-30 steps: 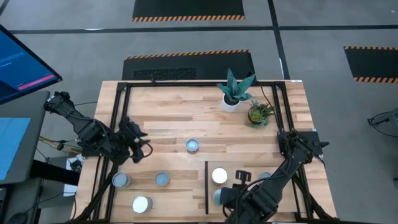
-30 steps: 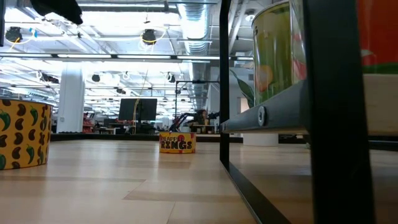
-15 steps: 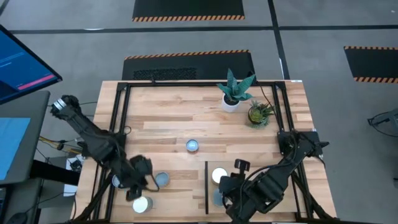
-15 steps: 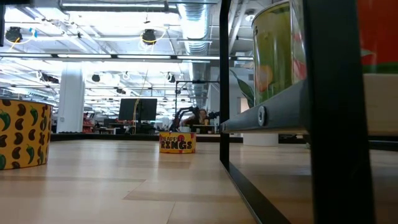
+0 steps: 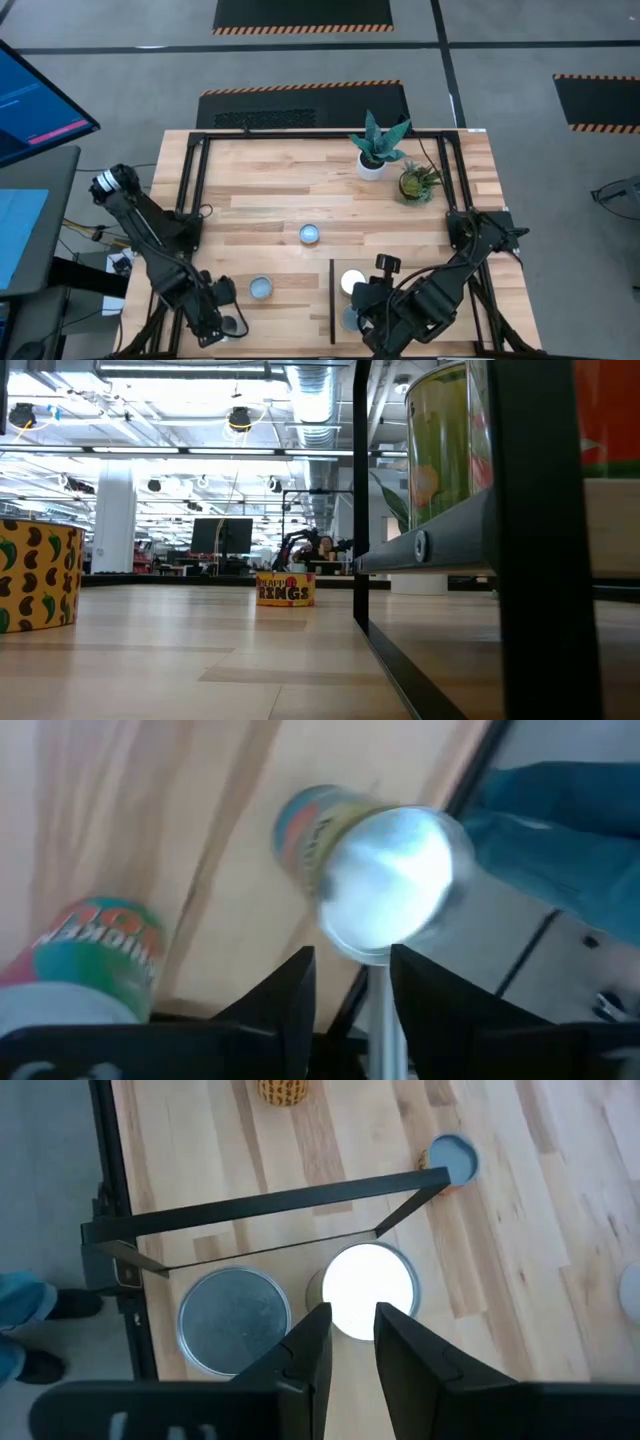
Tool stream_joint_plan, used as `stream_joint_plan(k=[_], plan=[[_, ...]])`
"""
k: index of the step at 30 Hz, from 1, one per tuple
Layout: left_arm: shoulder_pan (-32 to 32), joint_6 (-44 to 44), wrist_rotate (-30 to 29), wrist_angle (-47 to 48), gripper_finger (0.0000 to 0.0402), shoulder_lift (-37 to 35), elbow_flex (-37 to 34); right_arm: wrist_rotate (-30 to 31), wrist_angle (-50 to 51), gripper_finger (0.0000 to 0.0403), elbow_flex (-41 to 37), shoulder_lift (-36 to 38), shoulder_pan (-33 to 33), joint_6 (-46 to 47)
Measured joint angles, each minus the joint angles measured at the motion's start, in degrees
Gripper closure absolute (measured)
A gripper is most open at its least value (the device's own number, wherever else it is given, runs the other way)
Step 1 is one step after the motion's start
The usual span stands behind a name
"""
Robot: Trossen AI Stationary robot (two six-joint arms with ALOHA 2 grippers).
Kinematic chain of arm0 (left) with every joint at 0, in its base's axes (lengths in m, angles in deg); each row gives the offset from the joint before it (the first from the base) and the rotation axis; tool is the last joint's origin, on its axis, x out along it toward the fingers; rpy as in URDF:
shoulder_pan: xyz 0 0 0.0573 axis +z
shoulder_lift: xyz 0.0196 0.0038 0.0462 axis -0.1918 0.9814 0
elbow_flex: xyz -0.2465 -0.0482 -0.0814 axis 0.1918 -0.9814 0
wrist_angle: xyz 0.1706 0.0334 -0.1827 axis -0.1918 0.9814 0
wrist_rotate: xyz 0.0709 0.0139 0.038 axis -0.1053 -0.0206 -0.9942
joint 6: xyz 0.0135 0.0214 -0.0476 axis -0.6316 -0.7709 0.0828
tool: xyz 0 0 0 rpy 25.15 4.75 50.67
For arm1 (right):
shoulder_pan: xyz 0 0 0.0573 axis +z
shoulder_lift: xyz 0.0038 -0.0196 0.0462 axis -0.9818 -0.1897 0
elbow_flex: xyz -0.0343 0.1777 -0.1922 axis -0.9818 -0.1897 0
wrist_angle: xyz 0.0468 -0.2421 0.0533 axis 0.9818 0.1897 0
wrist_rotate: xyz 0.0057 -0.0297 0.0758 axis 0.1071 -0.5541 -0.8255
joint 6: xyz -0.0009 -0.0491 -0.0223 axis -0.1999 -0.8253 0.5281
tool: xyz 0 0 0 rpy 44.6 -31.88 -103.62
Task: Pick and place cans onto a shelf
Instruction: Move the canned tomatoes from bottom left to the center of the table
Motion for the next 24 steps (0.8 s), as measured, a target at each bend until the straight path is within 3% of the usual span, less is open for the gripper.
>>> stream_joint_plan(k=[7,12,24], plan=[[-0.8,2.2,-4.3,1.1,0.0245,1.0,0.0,0.0,0.0,0.0301,0.0,0.0,1.0,0.8],[-0.7,3.0,-7.2,2.4,0.0242,1.0,0.0,0.0,0.0,0.0301,0.0,0.0,1.9,3.4],[-0.7,-0.6,-5.3,0.3,0.0243,4.2,0.0,0.0,0.0,0.0301,0.0,0.0,2.8,5.0]])
